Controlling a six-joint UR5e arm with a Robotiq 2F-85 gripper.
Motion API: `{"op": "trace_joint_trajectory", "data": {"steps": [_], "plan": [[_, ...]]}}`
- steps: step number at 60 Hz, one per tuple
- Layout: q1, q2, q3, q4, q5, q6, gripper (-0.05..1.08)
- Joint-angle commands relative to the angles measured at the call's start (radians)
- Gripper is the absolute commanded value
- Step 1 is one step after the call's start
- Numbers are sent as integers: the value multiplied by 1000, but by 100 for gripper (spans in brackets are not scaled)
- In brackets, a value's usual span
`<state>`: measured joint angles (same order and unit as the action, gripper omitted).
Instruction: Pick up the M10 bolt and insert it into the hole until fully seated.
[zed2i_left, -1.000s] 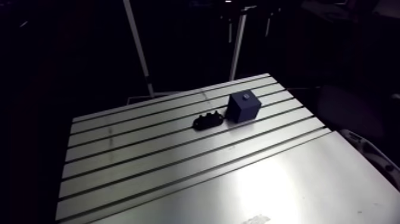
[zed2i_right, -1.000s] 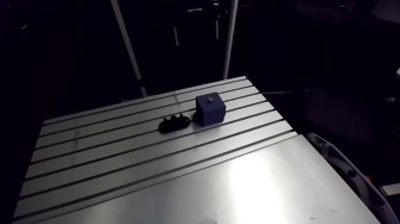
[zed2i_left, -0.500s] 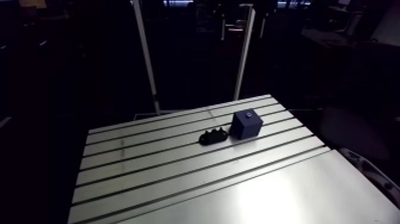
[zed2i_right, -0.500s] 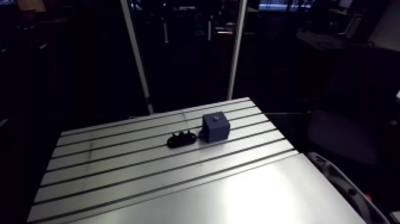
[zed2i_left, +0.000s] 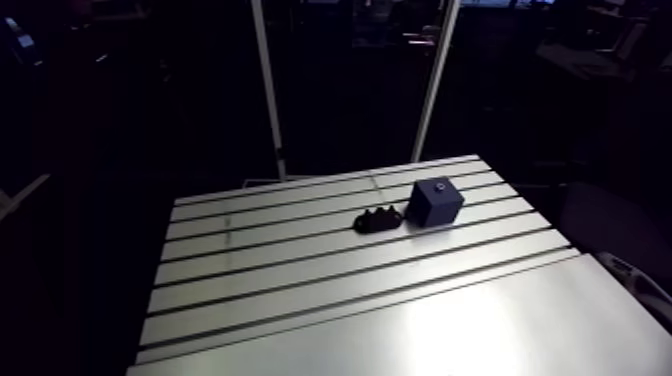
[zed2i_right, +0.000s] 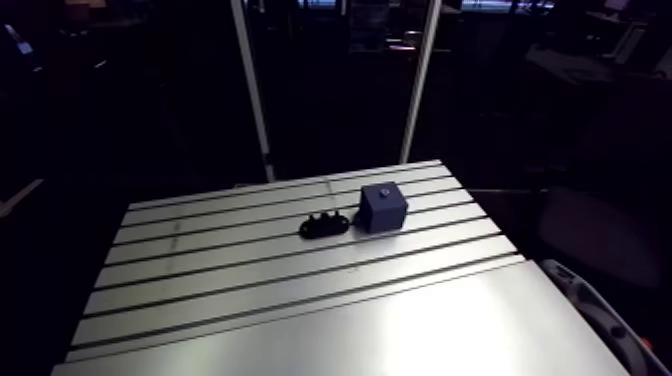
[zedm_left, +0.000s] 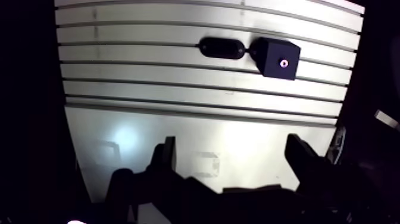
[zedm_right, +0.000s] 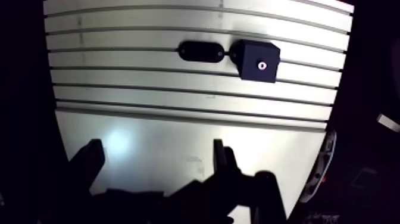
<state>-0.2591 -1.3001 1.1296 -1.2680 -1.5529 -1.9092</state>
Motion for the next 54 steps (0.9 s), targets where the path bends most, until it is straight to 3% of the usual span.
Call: {"op": "trace_joint_trajectory", "data": {"steps": [1, 27, 54], "plan": [[21, 20, -29, 5, 3, -1, 1], [67, 52, -70, 5, 4, 0, 1], [72, 49, -80, 18, 6, -1, 1]]}}
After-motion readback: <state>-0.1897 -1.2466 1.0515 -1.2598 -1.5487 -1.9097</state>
